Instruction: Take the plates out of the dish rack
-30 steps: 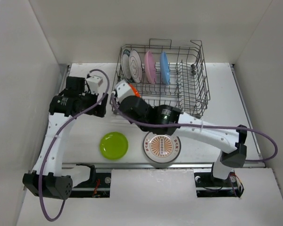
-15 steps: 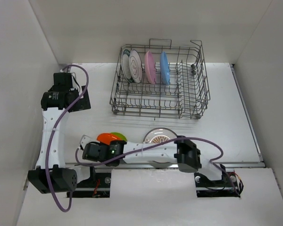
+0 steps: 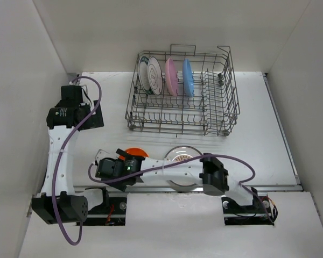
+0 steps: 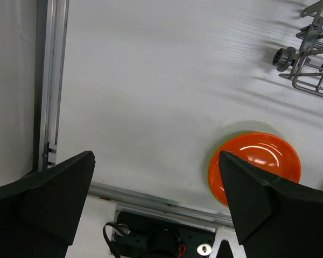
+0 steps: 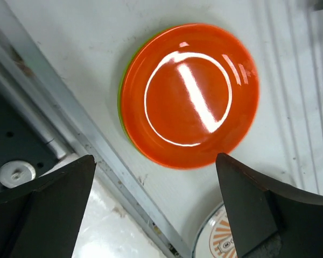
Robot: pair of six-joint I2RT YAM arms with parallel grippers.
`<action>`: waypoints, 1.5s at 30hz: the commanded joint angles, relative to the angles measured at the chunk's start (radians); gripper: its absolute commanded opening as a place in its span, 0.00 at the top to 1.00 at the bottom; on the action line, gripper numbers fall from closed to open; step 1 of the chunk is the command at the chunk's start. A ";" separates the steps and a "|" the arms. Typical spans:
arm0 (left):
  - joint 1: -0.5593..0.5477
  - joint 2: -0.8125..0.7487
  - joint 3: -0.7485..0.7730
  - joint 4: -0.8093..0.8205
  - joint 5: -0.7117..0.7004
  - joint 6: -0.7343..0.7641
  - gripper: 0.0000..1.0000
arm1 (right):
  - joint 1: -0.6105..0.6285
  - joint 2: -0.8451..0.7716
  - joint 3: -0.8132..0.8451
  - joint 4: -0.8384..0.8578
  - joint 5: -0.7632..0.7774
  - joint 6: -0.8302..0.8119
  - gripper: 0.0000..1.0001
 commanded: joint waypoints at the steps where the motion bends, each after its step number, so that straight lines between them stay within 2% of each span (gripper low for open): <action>1: 0.003 0.018 0.034 0.013 0.043 0.023 0.01 | 0.004 -0.204 0.049 0.017 0.000 0.042 0.01; 4: 0.003 0.064 0.078 0.013 0.128 0.074 0.01 | -0.085 -0.342 -0.007 0.055 -0.037 0.102 0.01; 5: 0.003 0.079 0.090 0.003 0.144 0.074 0.01 | -0.173 -0.374 -0.033 0.080 -0.101 0.119 0.01; 8: -0.048 0.147 0.158 -0.007 0.173 0.107 0.01 | -0.336 -0.474 -0.054 0.132 -0.210 0.165 0.01; 9: -0.060 0.165 0.179 -0.007 0.184 0.107 0.01 | -0.447 -0.488 -0.054 0.132 -0.262 0.165 0.01; 11: -0.106 0.226 0.242 -0.007 0.184 0.120 0.01 | -0.548 -0.497 -0.022 0.132 -0.275 0.178 0.01; 12: -0.120 0.248 0.262 0.006 0.184 0.129 0.01 | -0.644 -0.486 0.017 0.132 -0.290 0.191 0.01; 15: -0.161 0.363 0.342 0.045 0.157 0.129 0.01 | -0.819 -0.407 0.084 0.120 -0.342 0.220 0.01; 19: -0.184 0.556 0.468 0.054 0.123 0.109 0.01 | -0.957 -0.313 0.153 0.163 -0.342 0.231 0.01; 21: -0.206 0.693 0.537 0.034 0.114 0.100 0.01 | -1.000 -0.210 0.213 0.176 -0.411 0.211 0.01; 22: -0.206 0.738 0.611 0.007 0.098 0.100 0.01 | -1.019 -0.174 0.247 0.189 -0.493 0.211 0.04; 25: -0.215 0.878 0.731 -0.027 0.109 0.077 0.01 | -1.063 -0.052 0.350 0.201 -0.532 0.201 0.09; 28: -0.215 0.921 0.744 -0.017 0.176 0.057 0.02 | -1.090 0.005 0.344 0.238 -0.532 0.201 0.20; 30: -0.215 0.921 0.730 -0.003 0.213 0.048 0.07 | -1.099 0.023 0.327 0.252 -0.543 0.201 0.36; 32: -0.215 0.921 0.718 0.006 0.262 0.037 0.21 | -1.099 0.035 0.327 0.252 -0.555 0.172 0.55; 33: -0.215 0.921 0.718 0.006 0.281 0.026 0.27 | -1.099 0.035 0.327 0.252 -0.564 0.162 0.73; 35: -0.215 0.921 0.709 0.006 0.308 0.014 0.34 | -1.099 0.014 0.327 0.252 -0.565 0.138 0.87; 36: -0.215 0.912 0.709 0.006 0.308 0.003 0.34 | -1.099 0.002 0.327 0.252 -0.565 0.127 0.96; 37: -0.215 0.903 0.698 0.006 0.308 0.003 0.34 | -1.099 -0.032 0.318 0.252 -0.555 0.118 1.00; 45: -0.215 0.777 0.670 0.005 0.287 0.005 0.29 | -1.090 -0.253 0.308 0.322 -0.348 0.015 1.00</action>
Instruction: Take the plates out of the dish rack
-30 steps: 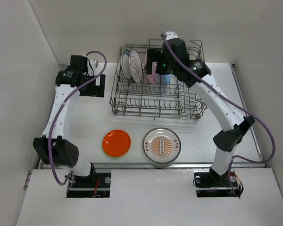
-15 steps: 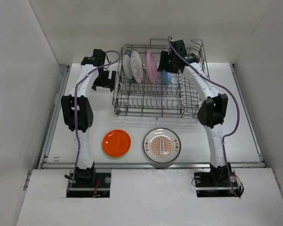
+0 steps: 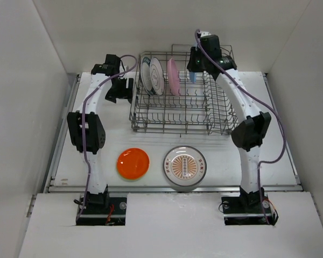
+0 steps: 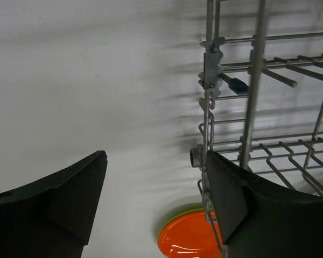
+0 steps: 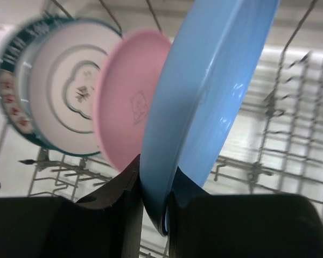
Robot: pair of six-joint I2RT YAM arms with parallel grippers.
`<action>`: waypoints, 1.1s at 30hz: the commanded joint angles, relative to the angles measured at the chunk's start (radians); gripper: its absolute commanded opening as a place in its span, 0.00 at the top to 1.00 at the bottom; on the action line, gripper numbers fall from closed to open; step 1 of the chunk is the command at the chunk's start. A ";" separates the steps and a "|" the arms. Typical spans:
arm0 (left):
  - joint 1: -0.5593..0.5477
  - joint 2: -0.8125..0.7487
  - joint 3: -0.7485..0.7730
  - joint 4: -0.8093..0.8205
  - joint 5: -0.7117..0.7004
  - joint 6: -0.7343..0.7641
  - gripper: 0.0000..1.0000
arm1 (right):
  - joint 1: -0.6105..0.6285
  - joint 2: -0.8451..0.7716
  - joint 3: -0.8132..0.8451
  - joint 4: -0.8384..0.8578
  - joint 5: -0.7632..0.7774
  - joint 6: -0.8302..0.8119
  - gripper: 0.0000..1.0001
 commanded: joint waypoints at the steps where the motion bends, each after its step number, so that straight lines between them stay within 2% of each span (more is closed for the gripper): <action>1: -0.021 -0.138 0.001 -0.011 0.025 -0.033 0.26 | 0.007 -0.196 0.028 0.117 0.120 -0.091 1.00; 3: -0.021 -0.162 0.001 -0.011 -0.015 -0.053 0.15 | 0.018 -0.249 0.037 0.140 0.129 -0.122 1.00; 5: -0.012 -0.213 0.001 0.010 -0.046 -0.053 0.10 | 0.056 -0.282 0.037 0.140 0.129 -0.198 1.00; 7: 0.002 -0.274 0.021 0.022 -0.032 -0.064 0.07 | 0.149 -0.334 -0.033 0.140 0.129 -0.283 1.00; 8: 0.026 -0.293 0.045 0.022 0.007 -0.064 0.04 | 0.192 -0.349 -0.074 0.140 0.149 -0.389 1.00; 9: 0.026 -0.310 0.061 0.031 0.027 -0.055 0.02 | 0.294 -0.363 -0.175 0.140 0.254 -0.441 1.00; 11: 0.026 -0.354 0.087 0.031 0.102 -0.026 0.00 | 0.405 -0.383 -0.287 0.140 0.426 -0.581 1.00; 12: 0.026 -0.366 0.105 0.031 0.129 -0.025 0.00 | 0.458 -0.383 -0.350 0.187 0.636 -0.626 1.00; 13: 0.026 -0.376 0.114 0.031 0.155 -0.025 0.00 | 0.549 -0.383 -0.486 0.227 0.740 -0.674 1.00; 14: 0.026 -0.388 0.124 0.031 0.178 -0.025 0.00 | 0.588 -0.383 -0.554 0.276 0.838 -0.723 1.00; 15: 0.037 -0.388 0.133 0.041 0.216 -0.038 0.00 | 0.645 -0.383 -0.664 0.392 0.991 -0.851 1.00; 16: 0.037 -0.388 0.144 0.041 0.235 -0.048 0.00 | 0.663 -0.383 -0.699 0.429 1.040 -0.852 1.00; 21: 0.083 -0.382 0.144 0.062 0.327 -0.124 0.00 | 0.725 -0.394 -0.742 0.468 1.148 -0.881 1.00; 25: 0.065 -0.293 0.165 -0.025 0.509 -0.098 0.00 | 0.828 -0.360 -0.776 0.508 1.158 -0.921 1.00; 27: 0.043 -0.264 0.170 -0.070 0.543 -0.079 0.00 | 0.872 -0.313 -0.796 0.537 1.192 -0.944 1.00; 28: 0.030 -0.255 0.170 -0.080 0.531 -0.040 0.00 | 0.881 -0.297 -0.806 0.546 1.203 -0.944 1.00; 31: -0.038 -0.233 0.173 -0.142 0.375 0.030 0.00 | 0.906 -0.262 -0.779 0.555 1.230 -0.953 1.00; 33: -0.047 -0.204 0.173 -0.182 0.371 0.057 0.03 | 0.915 -0.251 -0.770 0.555 1.230 -0.953 1.00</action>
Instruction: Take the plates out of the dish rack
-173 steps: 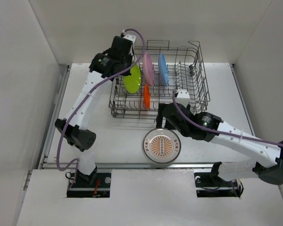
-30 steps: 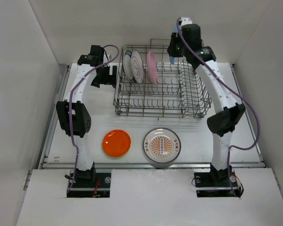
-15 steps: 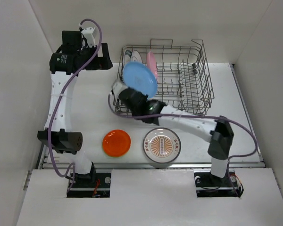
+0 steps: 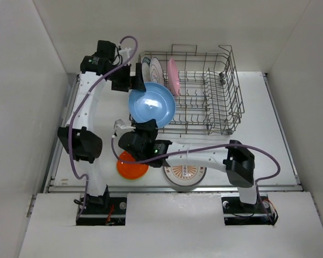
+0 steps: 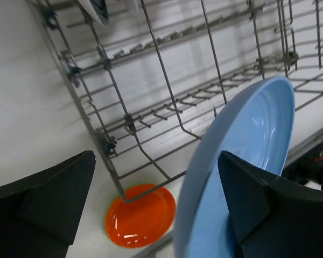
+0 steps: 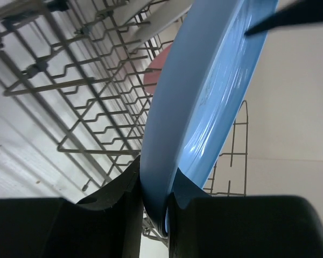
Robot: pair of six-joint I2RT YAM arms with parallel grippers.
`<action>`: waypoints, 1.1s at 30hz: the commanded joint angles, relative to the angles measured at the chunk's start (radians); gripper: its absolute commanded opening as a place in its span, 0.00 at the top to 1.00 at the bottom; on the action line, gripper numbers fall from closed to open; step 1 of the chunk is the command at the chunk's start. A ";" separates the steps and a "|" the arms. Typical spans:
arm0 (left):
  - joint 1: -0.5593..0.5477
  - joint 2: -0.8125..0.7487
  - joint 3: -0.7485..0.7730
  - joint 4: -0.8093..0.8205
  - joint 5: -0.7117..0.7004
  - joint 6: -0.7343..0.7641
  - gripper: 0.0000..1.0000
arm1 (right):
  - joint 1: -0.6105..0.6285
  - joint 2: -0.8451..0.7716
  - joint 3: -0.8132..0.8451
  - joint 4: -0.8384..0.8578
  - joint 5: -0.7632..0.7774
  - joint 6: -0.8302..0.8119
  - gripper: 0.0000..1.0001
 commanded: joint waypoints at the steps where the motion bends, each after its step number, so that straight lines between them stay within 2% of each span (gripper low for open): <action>1: -0.026 -0.015 0.022 -0.100 -0.008 0.079 0.06 | 0.007 0.021 0.047 0.068 0.080 -0.031 1.00; 3: -0.026 -0.015 0.022 -0.110 -0.007 0.089 0.17 | 0.007 0.030 0.056 0.068 0.080 -0.031 1.00; 4: -0.026 -0.015 0.007 -0.120 -0.007 0.089 0.34 | 0.007 0.030 0.067 0.068 0.080 -0.031 1.00; 5: -0.026 -0.015 -0.003 -0.133 0.002 0.102 0.59 | 0.007 0.030 0.067 0.068 0.080 -0.031 1.00; 6: -0.026 -0.015 -0.003 -0.133 0.002 0.102 0.59 | 0.007 0.030 0.067 0.068 0.080 -0.031 1.00; 7: -0.026 -0.015 -0.003 -0.143 0.002 0.102 0.71 | 0.007 0.030 0.067 0.068 0.080 -0.031 1.00; 8: -0.026 -0.015 -0.003 -0.143 0.002 0.102 0.94 | 0.007 0.030 0.067 0.068 0.080 -0.021 1.00; 9: -0.026 -0.028 -0.003 -0.143 -0.007 0.102 1.00 | 0.007 0.030 0.067 0.068 0.080 -0.021 0.98; 10: -0.014 -0.029 -0.003 -0.143 -0.035 0.102 1.00 | 0.007 0.030 0.067 0.068 0.080 -0.011 0.88; 11: -0.014 -0.041 -0.003 -0.143 -0.049 0.102 1.00 | 0.007 0.030 0.077 0.068 0.080 -0.011 0.61; 13: 0.037 -0.062 -0.003 -0.131 -0.058 0.081 1.00 | 0.007 0.021 0.113 0.068 0.080 0.030 0.44; 14: 0.054 -0.062 -0.003 -0.118 -0.069 0.072 1.00 | -0.003 0.021 0.134 0.059 0.080 0.047 0.20; 16: 0.093 -0.084 0.006 -0.091 -0.069 0.035 1.00 | -0.015 -0.001 0.221 0.047 0.080 0.095 0.03; 17: 0.147 -0.093 0.006 -0.078 -0.069 0.015 1.00 | -0.015 -0.011 0.257 0.033 0.065 0.162 0.00; 19: 0.218 -0.114 0.006 -0.018 -0.069 -0.034 1.00 | -0.049 -0.059 0.384 -0.101 -0.086 0.268 0.00; 21: 0.337 -0.147 -0.035 0.062 -0.055 -0.117 1.00 | -0.082 -0.112 0.435 -0.212 -0.301 0.429 0.00; 22: 0.374 -0.157 -0.055 0.088 -0.046 -0.137 1.00 | -0.134 -0.175 0.420 -0.212 -0.522 0.474 0.00; 24: 0.458 -0.171 -0.117 0.138 -0.046 -0.163 1.00 | -0.202 -0.212 0.392 -0.212 -0.705 0.603 0.00; 25: 0.475 -0.171 -0.135 0.139 -0.046 -0.148 1.00 | -0.281 -0.212 0.392 -0.212 -0.804 0.647 0.00; 28: 0.485 -0.131 -0.188 0.113 -0.170 -0.089 1.00 | -0.416 -0.150 0.433 -0.292 -0.910 0.810 0.00; 29: 0.485 -0.119 -0.211 0.113 -0.185 -0.053 1.00 | -0.513 -0.084 0.509 -0.326 -0.949 0.851 0.01; 30: 0.485 -0.093 -0.236 0.113 -0.199 -0.034 1.00 | -0.558 -0.045 0.554 -0.358 -0.986 0.933 0.04; 33: 0.485 -0.050 -0.328 0.171 -0.245 0.003 1.00 | -0.705 0.094 0.701 -0.417 -1.156 1.015 0.17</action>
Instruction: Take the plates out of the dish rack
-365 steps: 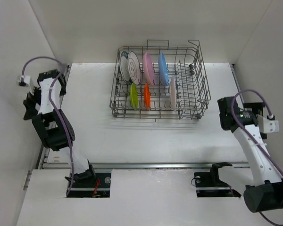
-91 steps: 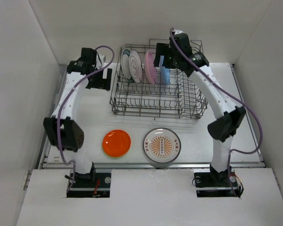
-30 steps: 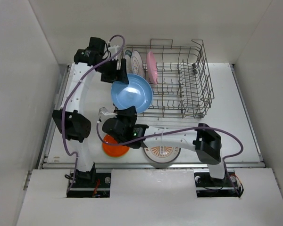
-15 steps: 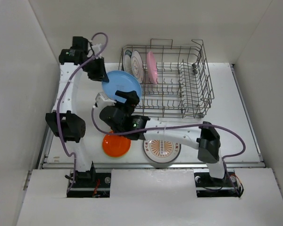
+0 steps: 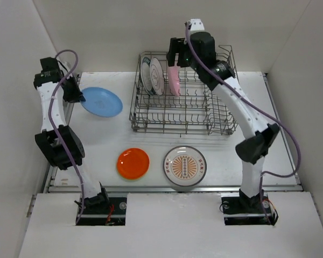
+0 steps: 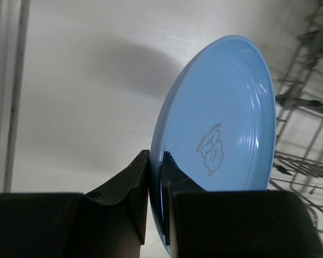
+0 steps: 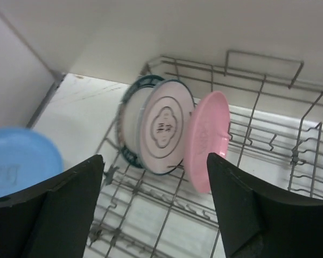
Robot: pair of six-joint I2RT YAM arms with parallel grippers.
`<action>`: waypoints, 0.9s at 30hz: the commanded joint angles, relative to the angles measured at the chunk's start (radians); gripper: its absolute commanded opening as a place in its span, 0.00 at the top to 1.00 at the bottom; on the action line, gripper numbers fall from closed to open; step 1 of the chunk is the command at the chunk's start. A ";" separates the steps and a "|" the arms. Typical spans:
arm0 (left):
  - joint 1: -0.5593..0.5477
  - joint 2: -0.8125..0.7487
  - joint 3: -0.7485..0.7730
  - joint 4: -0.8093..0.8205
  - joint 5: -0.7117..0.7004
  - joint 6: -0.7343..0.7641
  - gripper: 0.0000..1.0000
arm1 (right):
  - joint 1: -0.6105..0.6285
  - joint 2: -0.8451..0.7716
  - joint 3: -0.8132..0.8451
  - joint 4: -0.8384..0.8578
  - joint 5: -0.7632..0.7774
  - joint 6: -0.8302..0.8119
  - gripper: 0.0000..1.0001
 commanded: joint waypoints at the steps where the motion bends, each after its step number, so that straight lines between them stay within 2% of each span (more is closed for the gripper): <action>1: 0.001 0.092 -0.072 0.051 -0.056 0.063 1.00 | -0.107 0.167 0.091 -0.141 -0.285 0.203 0.19; 4: 0.025 0.185 -0.083 0.072 -0.056 0.063 1.00 | -0.156 0.262 0.126 -0.116 -0.324 0.213 0.20; 7: 0.045 0.256 -0.024 0.028 -0.022 0.063 1.00 | -0.165 0.319 0.126 -0.116 -0.324 0.213 0.20; 11: 0.036 0.339 -0.011 -0.041 -0.027 0.095 1.00 | -0.165 0.359 0.051 -0.067 -0.359 0.181 0.20; 12: 0.036 0.339 -0.020 -0.050 -0.036 0.095 0.95 | -0.165 0.373 0.051 -0.067 -0.345 0.181 0.23; 13: 0.036 0.348 -0.020 -0.063 -0.036 0.095 0.82 | -0.174 0.388 0.060 -0.067 -0.335 0.181 0.33; 15: 0.036 0.348 -0.033 -0.072 -0.045 0.095 0.73 | -0.174 0.413 0.073 -0.081 -0.334 0.172 0.51; 16: 0.036 0.339 -0.045 -0.072 -0.045 0.095 0.71 | -0.174 0.413 0.073 -0.081 -0.322 0.163 0.80; 18: 0.036 0.315 -0.054 -0.084 -0.045 0.095 0.60 | -0.174 0.360 0.054 -0.081 -0.267 0.154 1.00; 19: 0.036 0.315 -0.054 -0.084 -0.045 0.095 0.60 | -0.174 0.359 0.054 -0.081 -0.267 0.154 1.00; 20: 0.036 0.301 -0.054 -0.108 -0.045 0.095 0.57 | -0.165 0.341 0.041 -0.081 -0.230 0.135 1.00; 21: 0.036 0.290 -0.043 -0.127 -0.036 0.083 0.47 | -0.165 0.304 0.041 -0.081 -0.213 0.123 1.00; 22: 0.036 0.290 -0.030 -0.144 -0.024 0.072 0.44 | -0.151 0.287 0.041 -0.081 -0.194 0.097 1.00; 27: 0.025 0.218 -0.005 -0.204 -0.004 0.062 0.29 | -0.113 0.177 0.041 -0.047 -0.005 0.013 1.00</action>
